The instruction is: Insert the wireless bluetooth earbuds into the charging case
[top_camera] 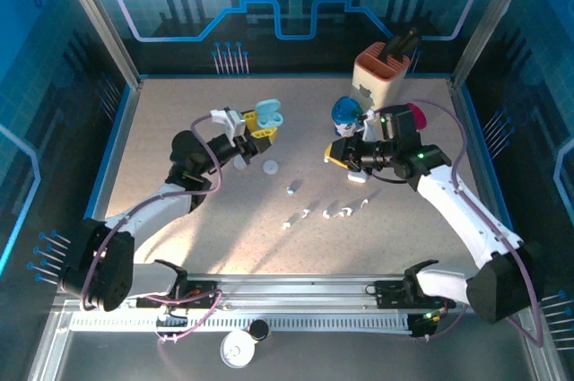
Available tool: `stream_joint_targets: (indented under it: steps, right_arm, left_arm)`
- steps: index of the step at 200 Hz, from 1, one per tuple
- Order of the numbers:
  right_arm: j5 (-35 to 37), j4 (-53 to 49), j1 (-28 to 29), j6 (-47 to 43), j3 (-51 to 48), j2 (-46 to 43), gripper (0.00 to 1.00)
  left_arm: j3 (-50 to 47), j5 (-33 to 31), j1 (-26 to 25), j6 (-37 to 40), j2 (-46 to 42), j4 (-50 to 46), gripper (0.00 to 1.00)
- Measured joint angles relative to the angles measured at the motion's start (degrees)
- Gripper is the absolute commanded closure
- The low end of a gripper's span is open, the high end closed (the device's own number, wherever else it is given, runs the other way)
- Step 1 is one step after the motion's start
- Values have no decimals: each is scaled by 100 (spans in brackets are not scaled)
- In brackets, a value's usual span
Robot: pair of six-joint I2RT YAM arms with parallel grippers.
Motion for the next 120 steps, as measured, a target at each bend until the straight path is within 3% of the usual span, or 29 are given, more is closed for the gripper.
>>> stream_joint_targets:
  steps: [44,120]
  right_arm:
    - [-4,350,70,306,282,-120,83]
    - [-264,1152,195,1137,549,-35,86]
  left_arm:
    - [2,-553,-651,409,179,17,63]
    - [2,-1001,-1209,763,306,11,62]
